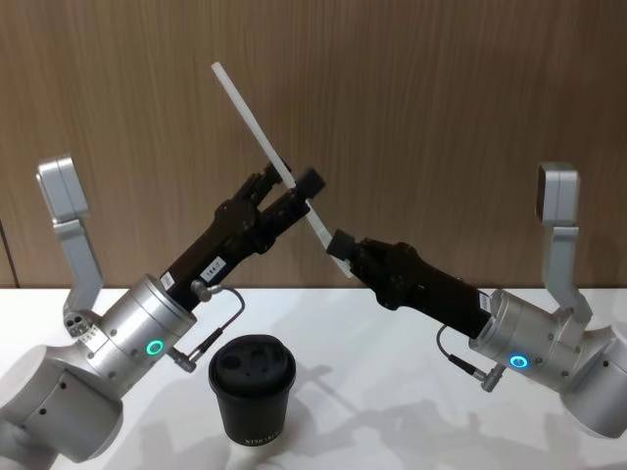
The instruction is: Pick up the straw with one hand, pass it to the other hand, and insert it into the cup.
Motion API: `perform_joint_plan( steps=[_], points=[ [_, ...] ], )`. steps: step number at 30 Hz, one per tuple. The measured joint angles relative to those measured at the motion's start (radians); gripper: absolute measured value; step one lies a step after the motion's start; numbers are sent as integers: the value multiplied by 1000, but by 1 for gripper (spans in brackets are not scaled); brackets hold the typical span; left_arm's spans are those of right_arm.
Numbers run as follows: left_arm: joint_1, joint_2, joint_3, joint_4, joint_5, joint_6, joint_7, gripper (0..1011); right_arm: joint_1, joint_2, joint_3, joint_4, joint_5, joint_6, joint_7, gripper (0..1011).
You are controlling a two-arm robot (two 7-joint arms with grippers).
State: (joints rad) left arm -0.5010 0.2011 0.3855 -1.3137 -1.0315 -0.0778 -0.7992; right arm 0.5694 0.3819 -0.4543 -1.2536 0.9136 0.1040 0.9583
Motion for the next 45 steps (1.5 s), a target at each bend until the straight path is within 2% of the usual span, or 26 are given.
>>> perform_joint_plan(
  steps=[9, 14, 27, 35, 37, 38, 45],
  points=[
    [-11, -2, 5, 9, -8, -10, 0, 1003, 0, 0, 0, 0, 0, 0, 0, 1],
    [-15, -2, 8, 10, -9, -15, 0, 912, 0, 0, 0, 0, 0, 0, 0, 2],
    [-25, 0, 19, 13, -11, -31, -6, 541, 0, 0, 0, 0, 0, 0, 0, 2],
    [-26, 7, 23, 13, -16, -41, -7, 251, 0, 0, 0, 0, 0, 0, 0, 2],
    [-26, 9, 23, 12, -17, -43, -7, 214, 0, 0, 0, 0, 0, 0, 0, 1],
    [-26, 9, 23, 12, -18, -44, -7, 158, 0, 0, 0, 0, 0, 0, 0, 2],
    [-25, 14, 25, 13, -23, -51, -8, 37, 0, 0, 0, 0, 0, 0, 0, 2]
  ],
)
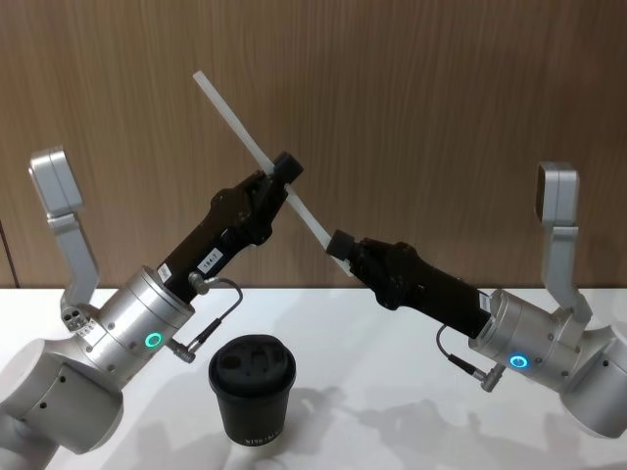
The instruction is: Pick up the straw with one hand, pass it to the other hand, and insert it into the cup.
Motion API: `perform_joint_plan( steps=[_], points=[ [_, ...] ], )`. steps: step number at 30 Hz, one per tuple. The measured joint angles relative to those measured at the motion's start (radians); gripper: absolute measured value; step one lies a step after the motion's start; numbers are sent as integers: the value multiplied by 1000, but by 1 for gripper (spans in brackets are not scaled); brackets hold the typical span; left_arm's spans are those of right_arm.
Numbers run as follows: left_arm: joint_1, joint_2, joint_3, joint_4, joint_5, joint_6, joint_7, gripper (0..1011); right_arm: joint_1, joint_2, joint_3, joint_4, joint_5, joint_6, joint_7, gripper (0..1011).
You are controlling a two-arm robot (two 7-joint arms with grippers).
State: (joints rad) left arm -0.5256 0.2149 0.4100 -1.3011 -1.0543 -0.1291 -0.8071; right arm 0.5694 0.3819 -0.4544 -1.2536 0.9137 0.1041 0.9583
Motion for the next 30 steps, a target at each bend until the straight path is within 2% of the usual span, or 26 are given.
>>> perform_joint_plan(
  steps=[10, 13, 18, 19, 20, 23, 29, 30],
  points=[
    [1, 6, 2, 7, -9, -8, 1, 5, 0, 0, 0, 0, 0, 0, 0, 2],
    [0, 8, 2, 9, -13, -12, 2, 5, 0, 0, 0, 0, 0, 0, 0, 46],
    [-1, 11, 5, 13, -16, -15, 3, 5, 0, 0, 0, 0, 0, 0, 0, 177],
    [-2, 11, 6, 15, -17, -16, 3, 5, 0, 0, 0, 0, 0, 0, 0, 231],
    [-2, 12, 6, 15, -17, -16, 4, 5, 0, 0, 0, 0, 0, 0, 0, 231],
    [-4, 13, 8, 18, -18, -18, 5, 5, 0, 0, 0, 0, 0, 0, 0, 320],
    [-7, 23, 16, 18, -12, -21, 13, 5, 0, 0, 0, 0, 0, 0, 0, 512],
    [-8, 26, 18, 17, -8, -21, 16, 5, 0, 0, 0, 0, 0, 0, 0, 571]
  ],
)
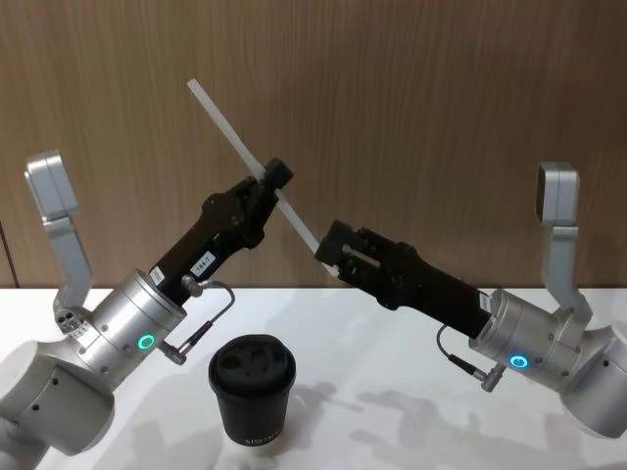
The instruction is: Pick up the straw with one hand, pass it to the other hand, and insert it into the cup.
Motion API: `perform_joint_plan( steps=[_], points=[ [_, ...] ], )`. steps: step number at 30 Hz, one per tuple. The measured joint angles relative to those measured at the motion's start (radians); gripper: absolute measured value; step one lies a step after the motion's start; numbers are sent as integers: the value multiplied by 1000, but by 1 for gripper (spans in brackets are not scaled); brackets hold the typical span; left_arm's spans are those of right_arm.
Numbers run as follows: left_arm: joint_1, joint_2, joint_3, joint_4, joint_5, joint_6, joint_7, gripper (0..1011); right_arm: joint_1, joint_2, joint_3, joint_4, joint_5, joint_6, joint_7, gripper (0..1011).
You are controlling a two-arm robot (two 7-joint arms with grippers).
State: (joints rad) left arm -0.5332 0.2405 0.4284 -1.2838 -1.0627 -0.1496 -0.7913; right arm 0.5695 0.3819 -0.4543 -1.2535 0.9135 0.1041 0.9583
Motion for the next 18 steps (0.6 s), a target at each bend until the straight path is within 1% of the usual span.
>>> perform_joint_plan(
  steps=[2, 3, 7, 11, 12, 13, 15, 16, 18],
  points=[
    [-1, 7, 5, -5, 11, 0, 7, 5, 0, 0, 0, 0, 0, 0, 0, 605],
    [-2, 10, 6, -7, 16, 0, 10, 5, 0, 0, 0, 0, 0, 0, 0, 662],
    [-3, 25, 15, -20, 39, 2, 22, 5, 0, 0, 0, 0, 0, 0, 0, 767],
    [-3, 50, 27, -47, 76, 9, 41, 5, 0, 0, 0, 0, 0, 0, 0, 892],
    [-2, 55, 28, -52, 82, 11, 44, 5, 0, 0, 0, 0, 0, 0, 0, 909],
    [-2, 65, 32, -63, 97, 14, 51, 5, 0, 0, 0, 0, 0, 0, 0, 940],
    [-1, 74, 34, -75, 110, 17, 58, 4, 0, 0, 0, 0, 0, 0, 0, 985],
    [1, 85, 37, -91, 127, 21, 65, 5, 0, 0, 0, 0, 0, 0, 0, 999],
    [3, 97, 40, -104, 140, 25, 73, 5, 0, 0, 0, 0, 0, 0, 0, 1001]
  ],
)
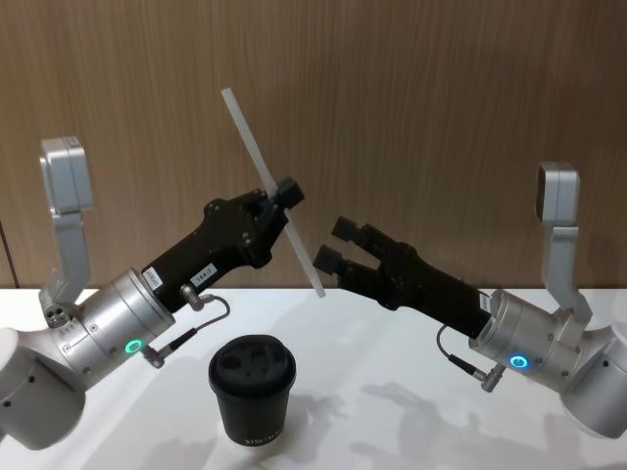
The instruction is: Pick up the straw with one hand, pass it to the other hand, and insert it into the cup.
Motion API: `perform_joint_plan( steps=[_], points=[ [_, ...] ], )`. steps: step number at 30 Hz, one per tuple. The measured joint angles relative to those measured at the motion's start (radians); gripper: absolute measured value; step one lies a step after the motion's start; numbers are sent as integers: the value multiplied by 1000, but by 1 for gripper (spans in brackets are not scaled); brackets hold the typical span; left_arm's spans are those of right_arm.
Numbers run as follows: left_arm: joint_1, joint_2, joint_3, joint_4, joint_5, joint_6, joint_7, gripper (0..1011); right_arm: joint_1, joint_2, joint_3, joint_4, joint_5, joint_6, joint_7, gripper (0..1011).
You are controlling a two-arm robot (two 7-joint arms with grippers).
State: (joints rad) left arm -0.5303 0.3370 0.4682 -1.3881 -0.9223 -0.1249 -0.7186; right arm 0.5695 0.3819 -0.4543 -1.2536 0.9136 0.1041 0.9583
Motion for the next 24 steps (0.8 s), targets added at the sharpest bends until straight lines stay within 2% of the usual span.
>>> perform_joint_plan(
  steps=[8, 13, 24],
  points=[
    [15, 65, 9, -84, 76, 26, 43, 5, 0, 0, 0, 0, 0, 0, 0, 1001],
    [37, 119, 8, -150, 126, 52, 78, 5, 0, 0, 0, 0, 0, 0, 0, 1001],
    [115, 228, -32, -280, 203, 89, 166, 5, 0, 0, 0, 0, 0, 0, 0, 1001]
  ],
)
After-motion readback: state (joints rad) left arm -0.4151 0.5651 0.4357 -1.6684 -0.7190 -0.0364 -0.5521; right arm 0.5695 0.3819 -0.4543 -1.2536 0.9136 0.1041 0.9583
